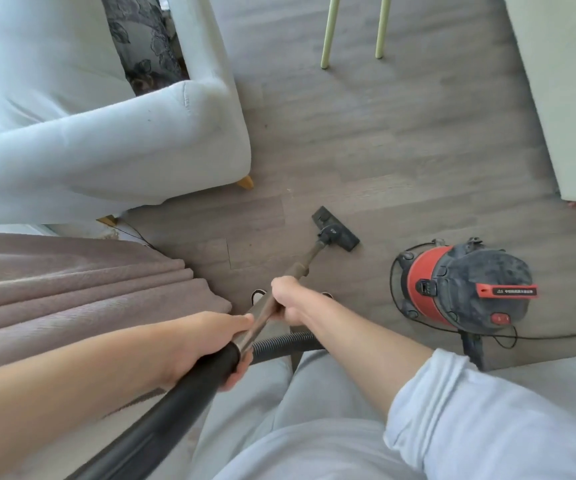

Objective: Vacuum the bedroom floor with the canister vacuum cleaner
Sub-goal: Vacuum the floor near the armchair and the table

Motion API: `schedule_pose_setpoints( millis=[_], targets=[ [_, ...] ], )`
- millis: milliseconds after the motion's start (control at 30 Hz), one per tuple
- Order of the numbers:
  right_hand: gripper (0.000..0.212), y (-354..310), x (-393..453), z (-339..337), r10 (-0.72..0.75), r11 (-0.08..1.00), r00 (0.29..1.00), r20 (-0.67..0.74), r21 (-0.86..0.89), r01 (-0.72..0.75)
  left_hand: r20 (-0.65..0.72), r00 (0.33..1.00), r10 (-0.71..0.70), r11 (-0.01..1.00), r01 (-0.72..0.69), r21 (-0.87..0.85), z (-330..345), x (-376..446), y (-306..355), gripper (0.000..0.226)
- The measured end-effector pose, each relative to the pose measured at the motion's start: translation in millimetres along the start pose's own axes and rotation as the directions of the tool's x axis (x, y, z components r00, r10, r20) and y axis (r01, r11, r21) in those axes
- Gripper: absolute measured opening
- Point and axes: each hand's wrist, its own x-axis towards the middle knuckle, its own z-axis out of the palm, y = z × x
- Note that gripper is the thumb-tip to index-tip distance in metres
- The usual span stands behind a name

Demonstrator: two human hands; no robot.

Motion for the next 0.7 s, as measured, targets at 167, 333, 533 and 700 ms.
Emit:
schedule_pose_setpoints(
  millis=[167, 333, 533, 700],
  targets=[
    [0.016, 5.3, -7.8, 28.1, -0.024, 0.978, 0.984, 0.176, -0.198, 0.059, -0.001, 0.999, -0.044, 0.977, 0.043, -0.209, -8.7, -17.3, -23.6, 0.044],
    [0.039, -10.7, 2.7, 47.7, -0.029, 0.952, 0.995, 0.098, -0.299, 0.057, -0.021, 0.999, -0.032, 0.963, 0.025, -0.270, -17.9, 0.5, -22.4, 0.044],
    [0.050, -68.8, 30.0, 38.0, -0.093, 0.922, 0.994, -0.049, -0.381, 0.067, 0.068, 0.995, 0.076, 0.938, -0.048, -0.344, -13.4, 45.7, 21.3, 0.046],
    [0.038, -134.9, 54.0, 4.4, -0.257, 0.903, 0.951, -0.170, -0.393, 0.174, 0.115, 0.970, 0.214, 0.917, -0.159, -0.366, 25.3, 78.2, 86.4, 0.046]
  ],
)
